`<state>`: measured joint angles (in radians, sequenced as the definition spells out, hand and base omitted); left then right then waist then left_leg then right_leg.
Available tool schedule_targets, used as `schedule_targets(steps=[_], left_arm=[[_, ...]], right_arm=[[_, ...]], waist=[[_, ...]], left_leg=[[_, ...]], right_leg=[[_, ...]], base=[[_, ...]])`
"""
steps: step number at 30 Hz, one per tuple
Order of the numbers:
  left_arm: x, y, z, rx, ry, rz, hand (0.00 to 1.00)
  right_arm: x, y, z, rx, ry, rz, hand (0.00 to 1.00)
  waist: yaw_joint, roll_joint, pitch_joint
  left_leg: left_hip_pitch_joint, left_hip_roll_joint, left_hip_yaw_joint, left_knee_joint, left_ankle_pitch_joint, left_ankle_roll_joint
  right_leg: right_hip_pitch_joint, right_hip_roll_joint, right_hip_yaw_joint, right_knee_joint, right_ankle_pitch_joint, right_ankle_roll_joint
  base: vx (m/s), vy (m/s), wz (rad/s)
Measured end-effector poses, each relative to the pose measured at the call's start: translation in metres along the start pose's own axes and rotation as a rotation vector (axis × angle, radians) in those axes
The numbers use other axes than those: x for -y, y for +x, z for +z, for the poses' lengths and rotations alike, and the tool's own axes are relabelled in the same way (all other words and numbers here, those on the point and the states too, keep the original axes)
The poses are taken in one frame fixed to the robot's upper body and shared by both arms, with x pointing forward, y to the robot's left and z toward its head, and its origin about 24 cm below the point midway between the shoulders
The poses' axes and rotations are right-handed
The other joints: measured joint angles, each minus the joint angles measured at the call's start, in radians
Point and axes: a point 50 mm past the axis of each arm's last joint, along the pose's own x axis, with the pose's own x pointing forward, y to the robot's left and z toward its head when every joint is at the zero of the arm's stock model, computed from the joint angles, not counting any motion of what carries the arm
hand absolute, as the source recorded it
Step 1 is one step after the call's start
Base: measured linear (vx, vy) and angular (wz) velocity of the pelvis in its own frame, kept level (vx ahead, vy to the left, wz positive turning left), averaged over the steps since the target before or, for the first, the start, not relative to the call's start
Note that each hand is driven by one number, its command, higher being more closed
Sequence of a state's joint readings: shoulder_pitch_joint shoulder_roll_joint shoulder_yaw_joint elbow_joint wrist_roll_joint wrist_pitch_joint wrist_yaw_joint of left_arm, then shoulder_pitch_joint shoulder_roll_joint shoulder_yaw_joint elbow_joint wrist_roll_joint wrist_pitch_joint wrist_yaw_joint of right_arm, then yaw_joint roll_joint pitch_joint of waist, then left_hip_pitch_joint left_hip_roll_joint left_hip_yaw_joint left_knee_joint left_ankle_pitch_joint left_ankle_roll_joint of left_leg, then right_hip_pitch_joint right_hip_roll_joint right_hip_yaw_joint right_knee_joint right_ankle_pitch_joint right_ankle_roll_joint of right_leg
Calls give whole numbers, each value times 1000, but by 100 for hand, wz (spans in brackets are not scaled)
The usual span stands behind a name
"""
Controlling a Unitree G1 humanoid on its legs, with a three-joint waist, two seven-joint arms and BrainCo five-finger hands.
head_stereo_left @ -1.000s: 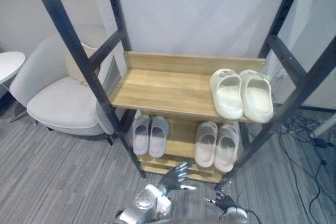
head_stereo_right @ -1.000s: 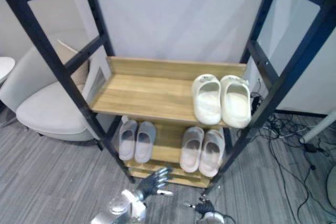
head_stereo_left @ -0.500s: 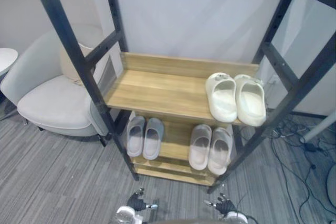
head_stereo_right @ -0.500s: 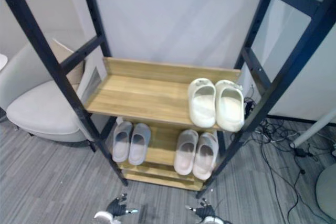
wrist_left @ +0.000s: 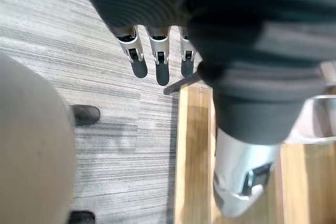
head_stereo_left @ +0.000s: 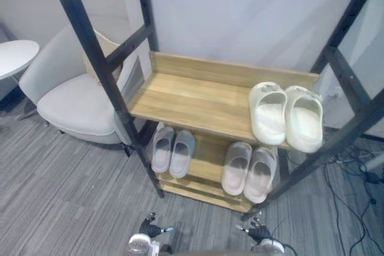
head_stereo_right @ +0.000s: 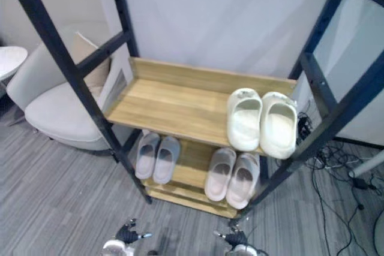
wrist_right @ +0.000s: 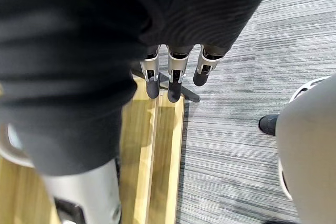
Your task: Organize the slippers on the shoe rack
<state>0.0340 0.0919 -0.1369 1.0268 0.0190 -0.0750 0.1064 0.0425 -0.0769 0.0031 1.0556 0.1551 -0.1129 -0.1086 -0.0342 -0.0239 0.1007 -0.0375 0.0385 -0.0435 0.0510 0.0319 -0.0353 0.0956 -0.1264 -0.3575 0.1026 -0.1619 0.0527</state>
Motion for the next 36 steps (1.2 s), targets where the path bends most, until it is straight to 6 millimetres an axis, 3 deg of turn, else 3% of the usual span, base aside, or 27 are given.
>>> schedule_targets(steps=[1, 3, 4, 5, 6, 7, 8, 9, 10, 12, 15, 17, 18, 19, 22, 24, 26, 27, 28, 30, 33, 34, 35, 36], left_arm=[[0, 2, 8, 21, 1, 0, 0], [4, 2, 9, 23, -4, -11, 0], [6, 2, 10, 27, -7, -15, 0], [6, 3, 13, 38, -6, -17, 0], [9, 2, 14, 47, -3, -26, 0], [14, 1, 12, 36, -1, -37, 0], [16, 1, 11, 29, 6, -44, 0], [17, 2, 13, 37, 14, -48, 0], [13, 3, 17, 49, 19, -36, 0], [13, 3, 17, 48, 14, -32, 0], [18, 3, 20, 50, -72, -25, 0], [17, 2, 17, 44, -109, -13, 0], [15, 2, 17, 43, -121, -5, 0], [17, 2, 17, 42, -132, -7, 0], [23, 0, 12, 23, -167, -11, 0], [22, 1, 12, 22, -166, -11, 0], [22, 1, 15, 30, -153, -14, 0], [22, 1, 15, 33, -140, -15, 0], [18, 2, 14, 34, -107, -14, 0], [18, 4, 20, 42, -84, -19, 0], [22, 5, 25, 49, -64, -37, 0], [21, 7, 30, 65, -54, -40, 0], [19, 7, 31, 68, -33, -41, 0], [15, 7, 29, 64, -14, -36, 0]], right_arm=[[-2, 0, -1, -8, 7, 1, 0], [2, 1, 2, 2, 40, -19, 0], [-2, 0, 1, -1, 45, -11, 0], [-2, 0, 0, -4, 46, -11, 0], [-1, -2, -6, -20, 43, -14, 0], [0, -1, -2, -8, 43, -12, 0], [-3, 1, 7, 22, 40, -1, 0], [-5, 1, 10, 33, 29, 8, 0], [-7, 2, 15, 57, 9, 17, 0], [-13, 0, 15, 68, 13, 33, 0], [-12, -3, 13, 81, -5, 47, 0], [-14, -5, 11, 98, -7, 67, 0], [-18, -8, 8, 98, 1, 83, 0], [-15, -7, 8, 101, -41, 98, 0], [-9, -8, 5, 96, -95, 100, 0], [-11, -8, 5, 96, -119, 109, 0], [-15, -8, 5, 101, -141, 127, 0], [-17, -8, 6, 102, -150, 134, 0], [-20, -8, 7, 105, -156, 145, 0], [-21, -8, 8, 108, -153, 147, 0], [-19, -6, 14, 123, -151, 139, 0], [-18, -6, 13, 122, -152, 139, 0], [-18, -6, 13, 116, -152, 137, 0], [-20, -6, 11, 109, -150, 142, 0]], waist=[[-1, -8, 10], [-12, 19, 27], [-12, -10, 32], [-11, -21, 28], [-8, -28, 23], [-5, -19, 31], [-9, -16, 35], [-10, -16, 36], [-9, -19, 51], [-12, -26, 52], [-10, -25, 54], [-6, -35, 45], [-5, -63, 38], [4, -40, 29], [19, -12, 15], [20, -7, 3], [20, -22, 12], [22, -27, 12], [15, -39, 11], [-7, -39, 12], [-31, -17, 21], [-30, -15, 20], [-22, -15, 19], [-23, -30, 16]], left_leg=[[-19, 4, 137, 31, -28, 42], [-39, 21, 283, 104, -86, 51], [-23, -6, 255, 92, -100, 39], [-19, -20, 255, 101, -112, 52], [-4, -45, 263, 112, -138, 66], [8, -46, 262, 109, -160, 43], [5, -58, 246, 133, -179, 53], [12, -67, 233, 156, -190, 55], [15, -67, 204, 178, -208, 58], [24, -65, 154, 176, -212, 56], [62, -68, 62, 163, -211, 51], [54, -75, 10, 163, -212, 31], [52, -91, -29, 163, -219, 11], [36, -69, -58, 159, -211, -6], [39, -15, -109, 98, -183, -50], [39, 3, -132, 69, -163, -70], [25, 15, -115, 55, -125, -82], [9, 18, -87, 59, -110, -84], [-16, 22, -1, 31, -54, -77], [-67, 83, 228, 183, -135, -26], [-106, 162, 420, 309, -188, -3], [-113, 160, 454, 295, -196, 6], [-119, 138, 443, 255, -187, -21], [-115, 89, 417, 196, -158, -6]], right_leg=[[-15, -24, -43, 0, 7, -7], [1, -16, -84, 35, -15, 16], [7, -54, -127, 71, -60, 48], [11, -75, -139, 93, -77, 69], [10, -112, -145, 167, -97, 102], [-29, -145, -108, 315, -109, 113], [-103, -185, -43, 488, -88, 111], [-186, -201, 53, 648, -35, 71], [-278, -161, 203, 783, -28, 60], [-320, -90, 315, 813, -82, 58], [-316, 10, 482, 666, -129, 63], [-282, 51, 590, 479, -108, 44], [-249, 26, 578, 377, -94, 44], [-211, 27, 528, 303, -103, 36], [-159, 62, 439, 222, -79, 2], [-153, 73, 402, 207, -72, -9], [-144, 75, 357, 192, -64, -21], [-144, 74, 343, 189, -61, -26], [-148, 65, 301, 174, -40, -44], [-142, 58, 222, 138, -28, -56], [-130, 47, 99, 135, -28, -56], [-128, 43, 75, 133, -30, -51], [-130, 33, 51, 129, -35, -35], [-132, 5, 39, 123, -39, -18]], base=[[-24, 75, 57], [20, 61, 86], [50, 72, 98], [130, 100, 76], [196, 68, 42], [198, 98, 43], [156, 130, 40], [170, 163, 57], [184, 115, 53], [203, 18, 79], [243, -88, 100], [172, -194, 108], [189, -284, 118], [140, -234, 84], [96, -206, 64], [55, -155, 70], [22, -124, 66], [-33, -78, 73], [-43, -57, 75], [-53, -61, 92], [-120, 32, 117], [-126, 134, 107], [-108, 154, 99], [-93, 162, 95]])
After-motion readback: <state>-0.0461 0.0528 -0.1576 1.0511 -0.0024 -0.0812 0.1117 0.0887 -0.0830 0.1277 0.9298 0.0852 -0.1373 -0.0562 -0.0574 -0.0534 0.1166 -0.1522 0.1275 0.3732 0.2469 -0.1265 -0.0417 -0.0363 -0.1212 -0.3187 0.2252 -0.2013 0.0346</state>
